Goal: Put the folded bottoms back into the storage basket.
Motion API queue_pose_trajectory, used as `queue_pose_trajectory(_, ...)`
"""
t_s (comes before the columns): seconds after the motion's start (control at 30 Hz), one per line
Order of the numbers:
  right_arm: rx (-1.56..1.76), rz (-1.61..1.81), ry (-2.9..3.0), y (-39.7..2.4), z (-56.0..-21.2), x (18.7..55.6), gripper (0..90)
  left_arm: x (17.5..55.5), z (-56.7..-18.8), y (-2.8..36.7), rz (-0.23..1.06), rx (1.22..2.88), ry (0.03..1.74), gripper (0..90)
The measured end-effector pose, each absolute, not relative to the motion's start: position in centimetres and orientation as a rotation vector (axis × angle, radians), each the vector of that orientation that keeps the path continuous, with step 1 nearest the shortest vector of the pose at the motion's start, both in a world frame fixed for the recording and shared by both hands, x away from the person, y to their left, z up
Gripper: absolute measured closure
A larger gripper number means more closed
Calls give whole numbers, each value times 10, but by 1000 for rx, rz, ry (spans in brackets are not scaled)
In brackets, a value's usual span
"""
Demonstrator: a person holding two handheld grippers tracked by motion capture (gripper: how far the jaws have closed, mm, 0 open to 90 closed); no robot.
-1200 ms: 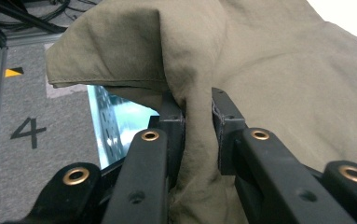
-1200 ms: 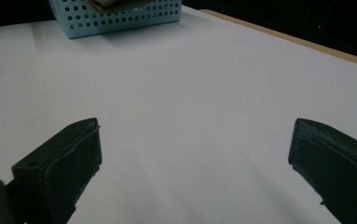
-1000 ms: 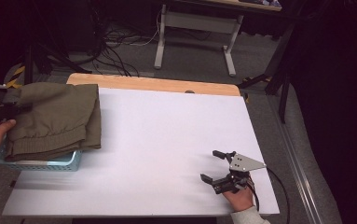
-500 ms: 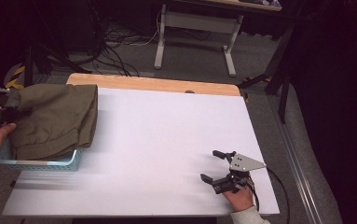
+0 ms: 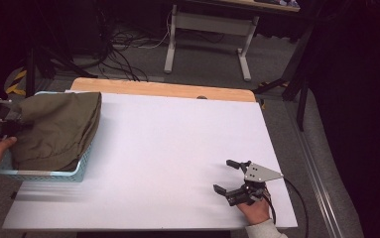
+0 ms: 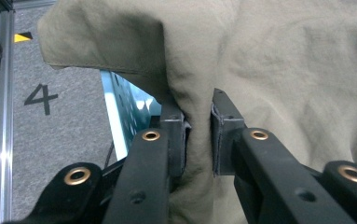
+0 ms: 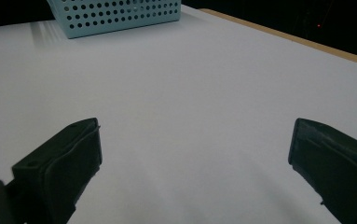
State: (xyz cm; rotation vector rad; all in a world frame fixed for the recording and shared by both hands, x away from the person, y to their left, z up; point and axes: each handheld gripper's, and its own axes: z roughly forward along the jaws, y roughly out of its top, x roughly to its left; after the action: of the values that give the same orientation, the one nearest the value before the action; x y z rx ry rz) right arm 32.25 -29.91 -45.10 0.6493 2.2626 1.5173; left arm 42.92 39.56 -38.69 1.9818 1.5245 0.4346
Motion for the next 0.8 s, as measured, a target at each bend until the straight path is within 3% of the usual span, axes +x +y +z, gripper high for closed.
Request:
queue_pose_trajectory(0.1,651,1519,2262,-299,-451,322,31,429,-386,395,455,1963,1534,763)
queue_pose_trajectory(0.53,653,1511,2259,-299,-451,321,31,435,-365,387,583,1860,1485,530)
queue_pose_trajectory(0.67,655,1506,2257,-299,-451,321,31,444,-367,381,596,1861,1502,529)
queue_pose_trajectory(0.8,658,1502,2256,-300,-451,320,31,456,-372,372,616,1892,1539,584)
